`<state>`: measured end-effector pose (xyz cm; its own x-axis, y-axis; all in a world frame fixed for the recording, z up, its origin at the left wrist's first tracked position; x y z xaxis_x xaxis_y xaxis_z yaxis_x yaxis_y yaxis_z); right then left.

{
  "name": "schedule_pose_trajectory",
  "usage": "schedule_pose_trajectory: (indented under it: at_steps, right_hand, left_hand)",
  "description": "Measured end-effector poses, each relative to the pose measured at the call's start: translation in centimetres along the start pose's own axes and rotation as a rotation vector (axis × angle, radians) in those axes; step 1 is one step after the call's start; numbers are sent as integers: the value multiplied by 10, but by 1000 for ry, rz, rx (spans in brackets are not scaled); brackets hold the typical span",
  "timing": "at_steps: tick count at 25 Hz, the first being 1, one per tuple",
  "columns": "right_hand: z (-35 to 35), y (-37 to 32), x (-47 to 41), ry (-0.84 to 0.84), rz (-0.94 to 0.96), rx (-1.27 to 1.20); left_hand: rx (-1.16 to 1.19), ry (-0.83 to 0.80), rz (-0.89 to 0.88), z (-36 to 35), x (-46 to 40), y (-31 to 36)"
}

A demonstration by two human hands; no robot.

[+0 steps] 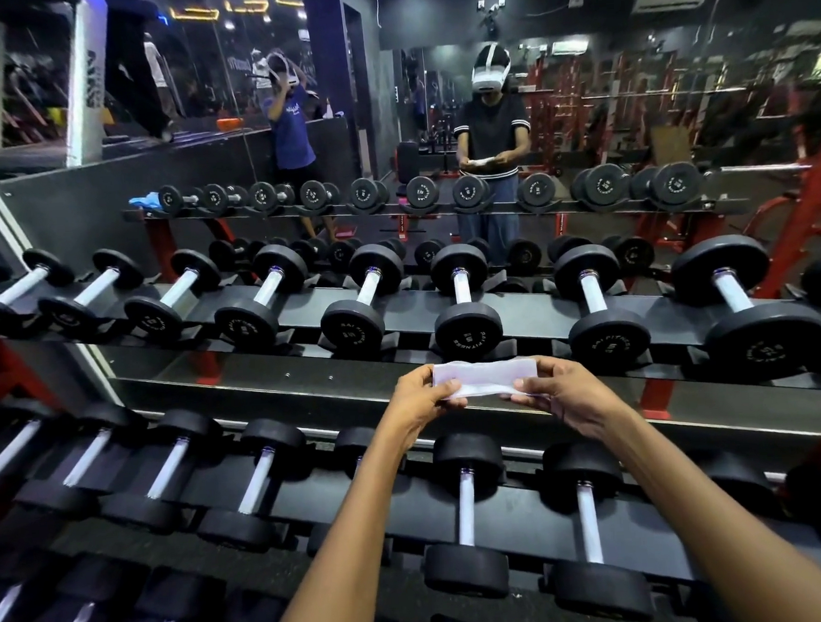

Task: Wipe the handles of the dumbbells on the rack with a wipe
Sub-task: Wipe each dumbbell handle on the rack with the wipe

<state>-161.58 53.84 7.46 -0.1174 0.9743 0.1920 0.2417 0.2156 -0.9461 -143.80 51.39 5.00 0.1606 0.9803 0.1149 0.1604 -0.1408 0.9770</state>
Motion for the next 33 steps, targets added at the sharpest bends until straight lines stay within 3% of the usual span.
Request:
schedule_pose_trajectory:
  at_steps: [3, 10, 12, 16, 20, 22, 26, 33]
  right_hand:
    - [1, 0, 1, 42, -4, -108]
    - [0, -1, -1, 145, -37, -81]
    - [1, -1, 0, 142, -28, -81]
    - [-1, -3, 0, 11, 82, 463]
    - [-19, 0, -1, -165, 144, 640]
    - [-23, 1, -1, -136, 139, 585]
    - [-22, 7, -3, -9, 107, 326]
    - [-25, 13, 0, -12, 53, 117]
  left_hand:
    - [61, 28, 31, 2, 1, -1]
    - [311, 119, 131, 6, -2, -6]
    - [187, 104, 70, 5, -3, -5]
    - [-176, -12, -122, -3, -3, 7]
    - [-421, -156, -244, -16, -2, 23]
    - [-322, -124, -212, -19, -1, 26]
    - [-59, -59, 53, -25, 6, 1]
    - [12, -53, -62, -29, 11, -4]
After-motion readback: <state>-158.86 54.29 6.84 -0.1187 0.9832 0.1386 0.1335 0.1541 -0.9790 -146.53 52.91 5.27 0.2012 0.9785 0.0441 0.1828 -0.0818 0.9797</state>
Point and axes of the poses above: each hand's wrist, its own x-axis away from the middle knuckle, its own z-axis out of the back of the hand, y = z × x, the point moved 7 cm from there along -x, towards the middle knuckle, and after that the axes turned 1 degree about -z, right-handed, at the moved point
